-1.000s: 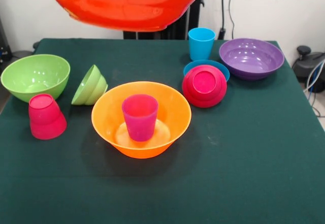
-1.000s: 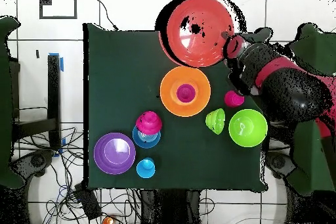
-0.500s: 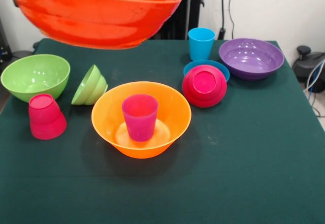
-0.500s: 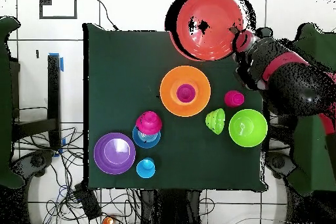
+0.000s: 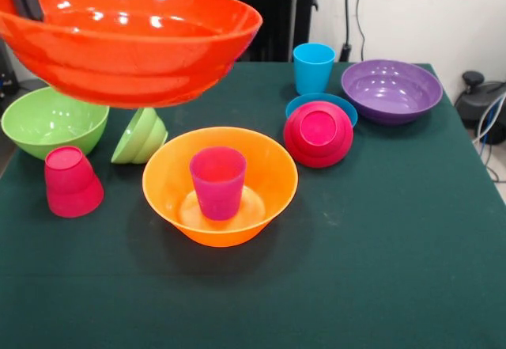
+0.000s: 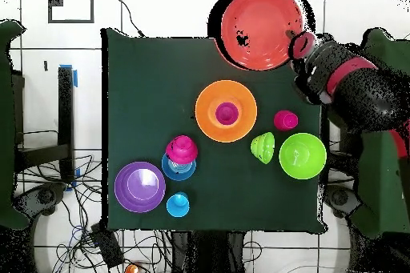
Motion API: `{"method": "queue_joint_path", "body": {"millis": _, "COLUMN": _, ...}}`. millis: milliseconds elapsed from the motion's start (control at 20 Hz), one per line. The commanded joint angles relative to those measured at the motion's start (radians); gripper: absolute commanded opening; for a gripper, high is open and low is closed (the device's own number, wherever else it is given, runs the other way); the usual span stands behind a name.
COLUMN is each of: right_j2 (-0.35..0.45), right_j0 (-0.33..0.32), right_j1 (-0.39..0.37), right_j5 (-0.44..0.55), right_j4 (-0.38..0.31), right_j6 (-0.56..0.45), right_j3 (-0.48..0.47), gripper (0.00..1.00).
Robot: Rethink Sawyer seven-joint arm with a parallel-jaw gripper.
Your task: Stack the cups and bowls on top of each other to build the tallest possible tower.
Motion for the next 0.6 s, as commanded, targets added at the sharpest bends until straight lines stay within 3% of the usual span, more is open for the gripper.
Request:
{"method": "queue_joint_path", "body": {"millis": 50, "right_j2": -0.120, "right_j0": 0.103, "right_j1": 0.142, "right_j5": 0.217, "right_j4": -0.016, "right_j6": -0.218, "right_j3": -0.063, "gripper": 0.00}}
{"method": "queue_joint_path", "body": {"millis": 600, "right_j2": -0.103, "right_j0": 0.129, "right_j1": 0.145, "right_j5": 0.206, "right_j4": -0.031, "right_j6": -0.167, "right_j3": -0.064, "gripper": 0.00}}
